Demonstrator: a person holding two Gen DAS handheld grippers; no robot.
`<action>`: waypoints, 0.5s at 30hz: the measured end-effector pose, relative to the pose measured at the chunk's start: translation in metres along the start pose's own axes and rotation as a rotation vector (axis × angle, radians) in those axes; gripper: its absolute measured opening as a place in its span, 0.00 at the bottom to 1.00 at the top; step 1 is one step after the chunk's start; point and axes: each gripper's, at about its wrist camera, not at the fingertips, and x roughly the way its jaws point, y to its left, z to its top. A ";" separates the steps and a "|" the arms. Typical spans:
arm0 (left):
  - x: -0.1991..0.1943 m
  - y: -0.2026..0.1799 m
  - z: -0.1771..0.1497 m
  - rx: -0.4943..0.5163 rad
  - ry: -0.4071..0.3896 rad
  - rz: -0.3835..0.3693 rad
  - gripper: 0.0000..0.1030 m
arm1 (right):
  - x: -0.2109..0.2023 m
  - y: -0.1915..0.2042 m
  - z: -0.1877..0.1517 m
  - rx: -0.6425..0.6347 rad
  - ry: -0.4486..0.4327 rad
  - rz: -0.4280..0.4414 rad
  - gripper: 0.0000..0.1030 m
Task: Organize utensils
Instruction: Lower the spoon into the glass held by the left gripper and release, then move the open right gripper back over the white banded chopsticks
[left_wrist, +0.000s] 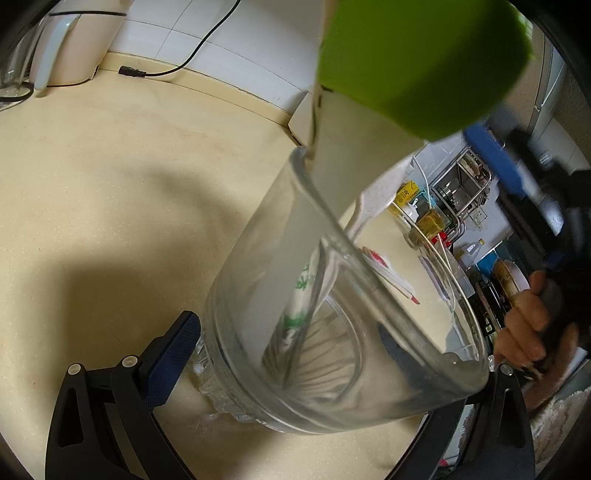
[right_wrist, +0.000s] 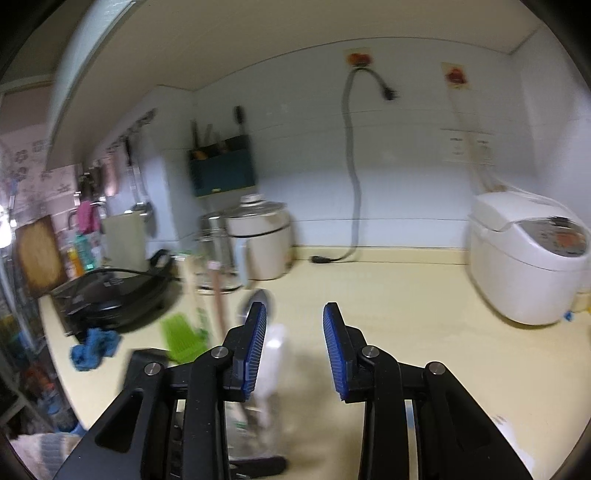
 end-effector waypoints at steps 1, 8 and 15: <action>0.000 0.000 0.000 0.000 0.000 0.000 0.97 | -0.001 -0.007 -0.002 0.012 0.003 -0.016 0.32; 0.000 0.000 0.000 0.000 0.000 0.000 0.97 | -0.002 -0.053 -0.023 0.058 0.012 -0.118 0.32; 0.000 0.000 0.000 0.000 0.000 0.000 0.97 | 0.003 -0.072 -0.041 0.037 0.005 -0.171 0.32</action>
